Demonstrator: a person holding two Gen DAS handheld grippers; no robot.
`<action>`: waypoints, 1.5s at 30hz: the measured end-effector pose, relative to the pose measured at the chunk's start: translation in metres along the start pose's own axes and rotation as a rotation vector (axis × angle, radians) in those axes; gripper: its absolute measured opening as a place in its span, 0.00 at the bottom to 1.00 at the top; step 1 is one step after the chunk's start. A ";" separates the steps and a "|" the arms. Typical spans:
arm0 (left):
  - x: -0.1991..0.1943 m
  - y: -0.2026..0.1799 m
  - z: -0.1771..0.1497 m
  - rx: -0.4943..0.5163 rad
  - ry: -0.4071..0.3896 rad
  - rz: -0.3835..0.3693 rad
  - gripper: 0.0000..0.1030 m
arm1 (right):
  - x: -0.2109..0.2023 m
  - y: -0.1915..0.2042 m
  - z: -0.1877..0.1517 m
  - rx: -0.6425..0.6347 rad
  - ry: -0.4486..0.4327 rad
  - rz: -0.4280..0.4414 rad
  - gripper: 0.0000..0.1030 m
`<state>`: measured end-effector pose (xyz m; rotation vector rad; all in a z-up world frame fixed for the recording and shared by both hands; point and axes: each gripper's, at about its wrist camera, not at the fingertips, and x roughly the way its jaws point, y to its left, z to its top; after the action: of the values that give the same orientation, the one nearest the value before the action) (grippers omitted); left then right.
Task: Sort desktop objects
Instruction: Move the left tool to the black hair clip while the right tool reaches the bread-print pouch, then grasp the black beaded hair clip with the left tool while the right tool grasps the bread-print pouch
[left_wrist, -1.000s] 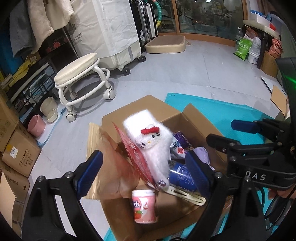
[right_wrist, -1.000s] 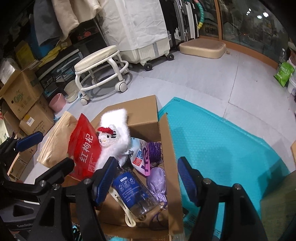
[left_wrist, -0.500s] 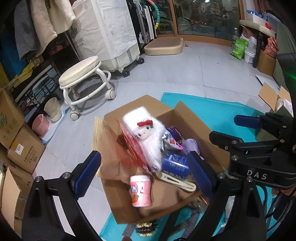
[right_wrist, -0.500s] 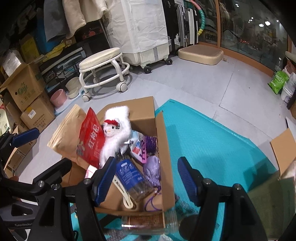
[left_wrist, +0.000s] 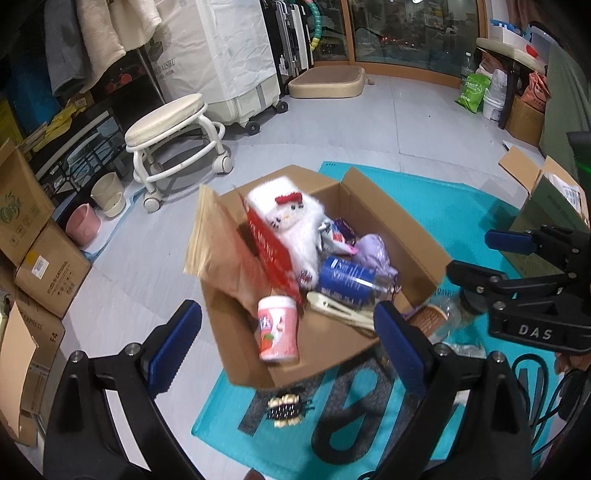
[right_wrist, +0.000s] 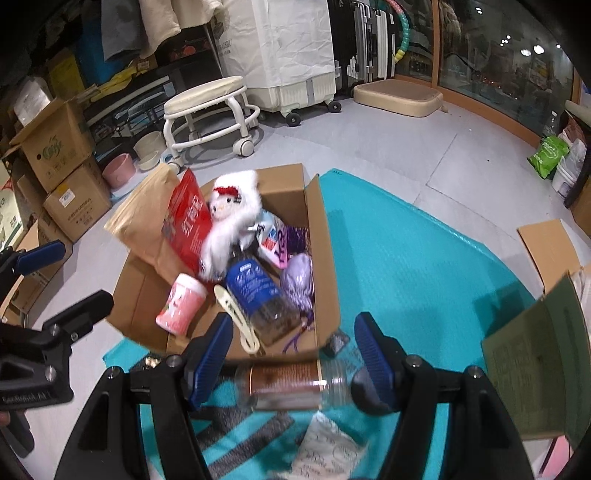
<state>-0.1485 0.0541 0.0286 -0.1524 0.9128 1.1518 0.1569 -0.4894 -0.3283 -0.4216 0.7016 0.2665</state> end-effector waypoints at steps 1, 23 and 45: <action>-0.002 0.000 -0.004 -0.002 0.002 0.001 0.91 | -0.002 0.001 -0.005 -0.006 0.001 -0.003 0.68; 0.003 0.011 -0.092 -0.198 0.105 0.037 0.95 | -0.009 0.003 -0.112 0.021 0.077 -0.063 0.72; 0.067 0.018 -0.151 -0.344 0.270 -0.036 1.00 | 0.033 -0.031 -0.172 0.227 0.229 -0.112 0.73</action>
<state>-0.2390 0.0288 -0.1090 -0.6139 0.9365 1.2670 0.0958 -0.5930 -0.4599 -0.2749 0.9188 0.0313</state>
